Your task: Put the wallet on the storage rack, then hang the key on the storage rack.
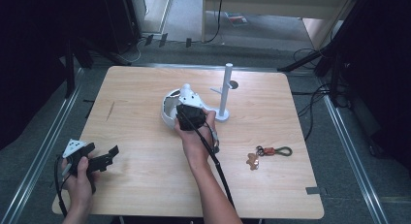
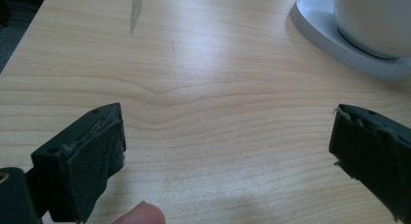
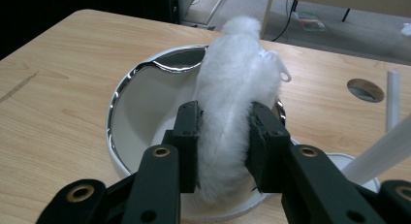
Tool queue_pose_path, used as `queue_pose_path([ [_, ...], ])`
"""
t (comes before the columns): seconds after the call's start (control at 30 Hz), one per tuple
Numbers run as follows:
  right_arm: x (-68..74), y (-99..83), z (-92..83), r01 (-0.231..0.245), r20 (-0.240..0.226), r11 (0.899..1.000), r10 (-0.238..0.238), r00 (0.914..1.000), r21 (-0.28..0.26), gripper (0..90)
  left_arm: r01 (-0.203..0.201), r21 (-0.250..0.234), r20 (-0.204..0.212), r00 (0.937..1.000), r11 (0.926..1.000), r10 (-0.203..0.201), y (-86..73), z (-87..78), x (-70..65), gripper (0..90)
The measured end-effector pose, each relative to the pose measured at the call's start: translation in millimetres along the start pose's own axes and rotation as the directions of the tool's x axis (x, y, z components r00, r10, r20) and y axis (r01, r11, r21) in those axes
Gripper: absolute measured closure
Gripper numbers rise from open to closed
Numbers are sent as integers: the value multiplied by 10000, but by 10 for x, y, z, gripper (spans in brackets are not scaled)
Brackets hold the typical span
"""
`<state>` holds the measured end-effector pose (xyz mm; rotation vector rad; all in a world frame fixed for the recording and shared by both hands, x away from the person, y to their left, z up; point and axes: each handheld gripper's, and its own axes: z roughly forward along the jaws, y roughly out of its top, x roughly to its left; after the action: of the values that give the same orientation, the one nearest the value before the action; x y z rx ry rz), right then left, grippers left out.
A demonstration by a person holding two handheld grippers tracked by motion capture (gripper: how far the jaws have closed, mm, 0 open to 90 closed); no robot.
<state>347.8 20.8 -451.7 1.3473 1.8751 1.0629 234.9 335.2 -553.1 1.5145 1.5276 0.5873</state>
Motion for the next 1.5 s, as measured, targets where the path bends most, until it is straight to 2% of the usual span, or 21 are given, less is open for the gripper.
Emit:
queue_pose_path([
  [0.13,-46,3,0,-31,-358,10000,33,9994,45,644,-3,8,3,10000,10000,3,0,1,0,5],
  [0.2,-88,12,-20,-201,-710,9998,206,9973,83,552,10,18,-22,10000,10000,-10,2,3,-5,5],
  [0.3,-145,6,-67,-258,-921,9995,272,9954,165,423,-23,16,-4,10000,10000,23,1,4,-5,5],
  [0.47,-218,-31,-181,-239,-703,9984,274,9972,504,284,-18,15,-17,10000,10000,18,1,1,-3,5],
  [0.5,-218,-31,-181,-239,-703,9984,274,9972,504,284,-18,15,-17,10000,10000,18,1,1,-3,5],
  [0.53,-242,-44,-237,-267,-630,9972,311,9975,695,237,-9,0,-16,10000,10000,9,1,3,-6,5],
  [0.7,-289,-77,-342,-412,-620,9944,474,9970,977,130,47,-12,-25,10000,10000,-47,-1,5,-10,5],
  [0.77,-312,-94,-382,-452,-543,9923,518,9972,1155,118,-1,-34,-16,10000,10000,1,-1,5,-9,5],
  [0.9,-371,-140,-455,-782,-628,9850,888,9941,1539,14,8,-19,-16,10000,10000,-8,-1,3,-7,5],
  [1.07,-501,-210,-546,-1284,-17,9727,1312,9914,1931,0,-22,4,-17,10000,10000,22,-1,1,-6,5],
  [1.17,-599,-254,-580,-1538,711,9621,1412,9874,2252,0,27,-46,-26,10000,10000,-27,-2,5,-9,5],
  [1.2,-629,-268,-585,-1634,820,9578,1479,9856,2366,0,42,-45,-31,10000,10000,-42,-2,5,-11,5],
  [1.23,-685,-293,-592,-1845,942,9516,1660,9816,2459,0,38,-39,-30,10000,10000,-38,-2,5,-10,5],
  [1.4,-916,-396,-625,-2555,1691,9343,2178,9612,2487,0,-10,32,-34,10000,10000,10,0,6,-11,5],
  [1.43,-983,-424,-634,-2819,1937,9266,2375,9519,2488,0,-22,46,-29,10000,10000,22,1,7,-11,5],
  [1.47,-983,-424,-634,-2819,1937,9266,2375,9519,2488,0,-22,46,-29,10000,10000,22,1,7,-11,5],
  [1.5,-1068,-458,-638,-2988,2290,9187,2422,9428,2582,0,-2,45,-28,10000,10000,3,1,7,-10,5],
])
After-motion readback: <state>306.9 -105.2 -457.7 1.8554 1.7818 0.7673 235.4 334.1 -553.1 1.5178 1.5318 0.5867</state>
